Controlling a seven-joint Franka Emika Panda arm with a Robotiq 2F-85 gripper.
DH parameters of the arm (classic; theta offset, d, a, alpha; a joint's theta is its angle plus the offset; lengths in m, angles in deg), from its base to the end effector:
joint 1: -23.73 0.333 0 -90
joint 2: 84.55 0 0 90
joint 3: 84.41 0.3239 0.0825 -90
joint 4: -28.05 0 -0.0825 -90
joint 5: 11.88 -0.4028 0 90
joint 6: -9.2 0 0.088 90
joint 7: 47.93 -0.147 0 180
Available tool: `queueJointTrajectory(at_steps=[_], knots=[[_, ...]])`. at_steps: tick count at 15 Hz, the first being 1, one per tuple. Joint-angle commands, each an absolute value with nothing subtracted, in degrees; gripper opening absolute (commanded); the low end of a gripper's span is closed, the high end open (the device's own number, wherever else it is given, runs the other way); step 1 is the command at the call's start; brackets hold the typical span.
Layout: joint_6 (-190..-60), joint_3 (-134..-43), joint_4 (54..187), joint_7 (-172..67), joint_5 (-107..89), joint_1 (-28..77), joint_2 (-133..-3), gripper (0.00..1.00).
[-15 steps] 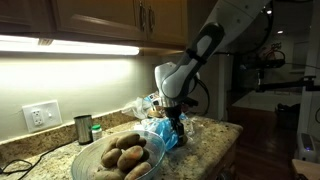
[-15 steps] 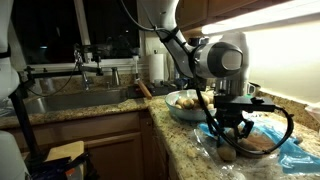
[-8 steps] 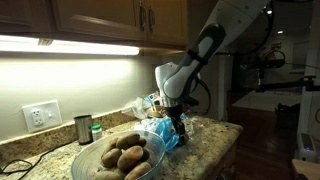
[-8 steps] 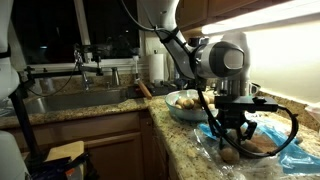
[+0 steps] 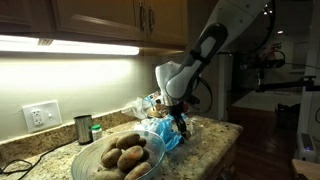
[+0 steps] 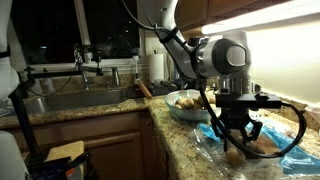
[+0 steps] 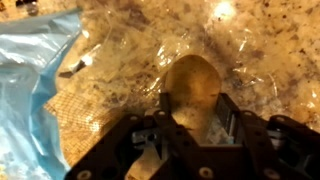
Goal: Move potatoes from the plastic bag to the clear bowl
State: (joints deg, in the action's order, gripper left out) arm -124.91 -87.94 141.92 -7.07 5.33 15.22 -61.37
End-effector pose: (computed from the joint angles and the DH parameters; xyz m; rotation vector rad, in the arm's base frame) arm 0.6038 -0.1421 0.2105 2.7565 1.0422 -0.2236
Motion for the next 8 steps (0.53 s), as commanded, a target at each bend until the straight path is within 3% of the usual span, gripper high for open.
queueJointTrajectory(at_steps=[1, 6, 7, 8], knots=[[-124.48, -88.51, 144.66, -10.13, 7.31, 16.25, -66.23, 0.25], [-124.92, -88.35, 145.61, -11.98, 9.45, 17.45, -69.75, 0.25], [-124.76, -88.20, 145.34, -12.01, 9.25, 17.42, -69.75, 0.75], [-124.63, -88.18, 145.22, -12.20, 9.11, 17.47, -69.72, 0.76]])
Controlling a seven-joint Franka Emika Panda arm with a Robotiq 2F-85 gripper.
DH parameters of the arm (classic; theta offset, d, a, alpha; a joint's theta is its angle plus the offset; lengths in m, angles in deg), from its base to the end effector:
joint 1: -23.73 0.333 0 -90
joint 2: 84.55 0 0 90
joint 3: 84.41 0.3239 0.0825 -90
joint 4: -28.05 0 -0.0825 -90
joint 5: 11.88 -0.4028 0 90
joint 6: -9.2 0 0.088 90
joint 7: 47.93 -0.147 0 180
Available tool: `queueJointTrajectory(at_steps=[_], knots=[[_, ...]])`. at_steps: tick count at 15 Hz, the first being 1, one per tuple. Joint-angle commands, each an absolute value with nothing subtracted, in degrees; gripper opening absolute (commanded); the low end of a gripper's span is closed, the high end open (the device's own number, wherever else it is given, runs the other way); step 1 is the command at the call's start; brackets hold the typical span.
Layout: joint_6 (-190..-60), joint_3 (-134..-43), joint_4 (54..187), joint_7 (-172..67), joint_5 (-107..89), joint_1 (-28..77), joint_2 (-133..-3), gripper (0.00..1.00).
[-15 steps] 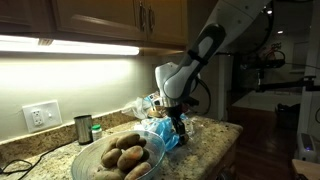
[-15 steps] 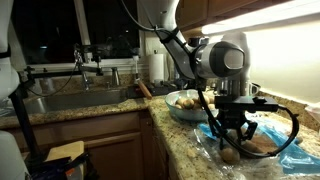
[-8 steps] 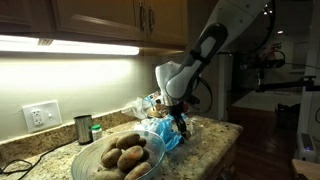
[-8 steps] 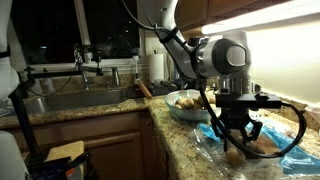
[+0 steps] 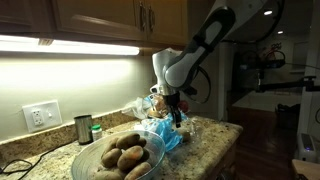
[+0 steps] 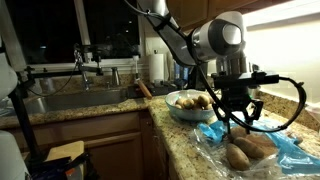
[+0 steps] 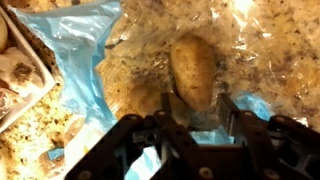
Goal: Move potatoes from the plastic bag to the clear bowl
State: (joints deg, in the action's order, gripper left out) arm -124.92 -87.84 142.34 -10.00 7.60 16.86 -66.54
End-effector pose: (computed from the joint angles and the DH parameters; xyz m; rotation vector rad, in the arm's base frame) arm 0.6138 -0.1260 0.2638 2.6998 1.0157 -0.1175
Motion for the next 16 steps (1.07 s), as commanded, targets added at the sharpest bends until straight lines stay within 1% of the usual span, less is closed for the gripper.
queueJointTrajectory(at_steps=[1, 4, 5, 16], knots=[[-124.66, -88.15, 145.19, -12.10, 8.80, 17.38, -69.50, 0.82], [-124.69, -88.23, 145.35, -12.39, 8.69, 17.21, -69.17, 0.98], [-124.61, -88.26, 145.44, -12.52, 8.66, 17.17, -69.11, 1.00], [-124.81, -87.67, 146.16, -4.40, 4.61, 14.00, -67.59, 1.00]])
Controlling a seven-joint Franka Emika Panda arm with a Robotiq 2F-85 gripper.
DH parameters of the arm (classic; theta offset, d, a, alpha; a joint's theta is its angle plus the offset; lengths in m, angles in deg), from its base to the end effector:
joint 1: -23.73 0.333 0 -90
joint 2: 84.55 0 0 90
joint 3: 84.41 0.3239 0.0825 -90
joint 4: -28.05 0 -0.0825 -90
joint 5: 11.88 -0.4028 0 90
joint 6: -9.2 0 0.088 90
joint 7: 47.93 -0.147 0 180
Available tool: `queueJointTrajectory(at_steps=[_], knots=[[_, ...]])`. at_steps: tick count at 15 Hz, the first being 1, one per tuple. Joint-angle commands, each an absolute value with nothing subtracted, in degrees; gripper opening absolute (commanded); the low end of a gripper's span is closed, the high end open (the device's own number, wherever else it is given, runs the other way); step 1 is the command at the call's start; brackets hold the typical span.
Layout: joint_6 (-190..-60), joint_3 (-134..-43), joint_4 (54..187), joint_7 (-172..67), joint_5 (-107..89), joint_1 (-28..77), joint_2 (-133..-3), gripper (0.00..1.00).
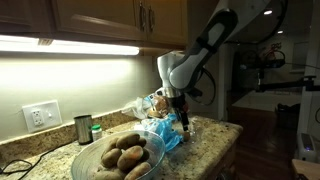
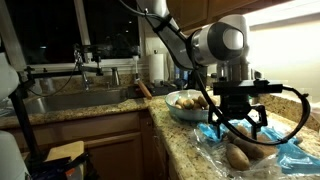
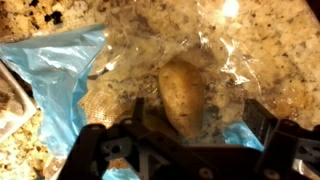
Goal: Move potatoes from the plastic bag to the clear bowl
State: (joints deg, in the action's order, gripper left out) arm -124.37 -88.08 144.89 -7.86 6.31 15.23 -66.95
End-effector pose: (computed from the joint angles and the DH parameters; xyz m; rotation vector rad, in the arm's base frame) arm 0.5927 -0.1423 0.2476 2.7384 1.0175 -0.1812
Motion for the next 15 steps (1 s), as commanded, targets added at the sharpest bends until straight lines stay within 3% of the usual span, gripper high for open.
queueJointTrajectory(at_steps=[1, 15], knots=[[-124.79, -87.51, 145.96, -3.32, 4.02, 13.82, -67.20, 1.00], [-124.81, -87.10, 144.09, 4.39, 1.74, 13.58, -62.46, 1.00]])
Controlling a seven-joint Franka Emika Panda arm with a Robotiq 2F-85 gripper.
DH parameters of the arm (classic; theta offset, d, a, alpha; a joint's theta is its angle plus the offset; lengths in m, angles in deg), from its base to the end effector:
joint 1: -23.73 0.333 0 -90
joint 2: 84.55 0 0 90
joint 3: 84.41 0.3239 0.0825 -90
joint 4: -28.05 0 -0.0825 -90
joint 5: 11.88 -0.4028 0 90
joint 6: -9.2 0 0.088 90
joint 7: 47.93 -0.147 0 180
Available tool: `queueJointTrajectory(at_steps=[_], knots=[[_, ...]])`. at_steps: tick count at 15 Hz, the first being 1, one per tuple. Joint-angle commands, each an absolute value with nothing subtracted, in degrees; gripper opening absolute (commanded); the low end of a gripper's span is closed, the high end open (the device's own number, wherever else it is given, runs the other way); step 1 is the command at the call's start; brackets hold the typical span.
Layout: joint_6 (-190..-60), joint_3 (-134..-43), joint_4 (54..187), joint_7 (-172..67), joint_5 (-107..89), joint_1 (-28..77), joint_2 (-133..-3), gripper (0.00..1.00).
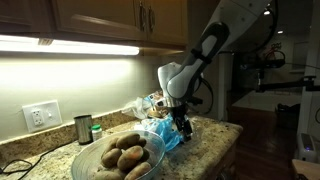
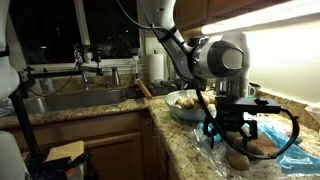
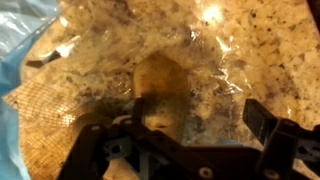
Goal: Move potatoes from the plastic bag to the clear bowl
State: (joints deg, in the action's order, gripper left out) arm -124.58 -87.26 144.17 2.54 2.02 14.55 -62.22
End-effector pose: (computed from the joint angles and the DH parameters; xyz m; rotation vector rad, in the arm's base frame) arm 0.5895 -0.1370 0.2022 2.7461 1.2418 -0.2526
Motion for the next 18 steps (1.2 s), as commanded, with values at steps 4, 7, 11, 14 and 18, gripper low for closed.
queueJointTrajectory(at_steps=[4, 7, 11, 14, 18], knots=[[-125.28, -87.21, 144.09, 5.39, 1.57, 13.27, -62.13, 1.00], [-125.90, -87.24, 143.98, 6.31, 1.41, 12.88, -61.93, 1.00], [-126.84, -87.26, 143.85, 7.34, 1.08, 12.24, -61.89, 1.00], [-127.23, -87.16, 143.81, 8.03, 0.83, 11.92, -61.85, 1.00], [-128.34, -87.13, 143.60, 8.31, 0.62, 11.94, -61.44, 1.00]])
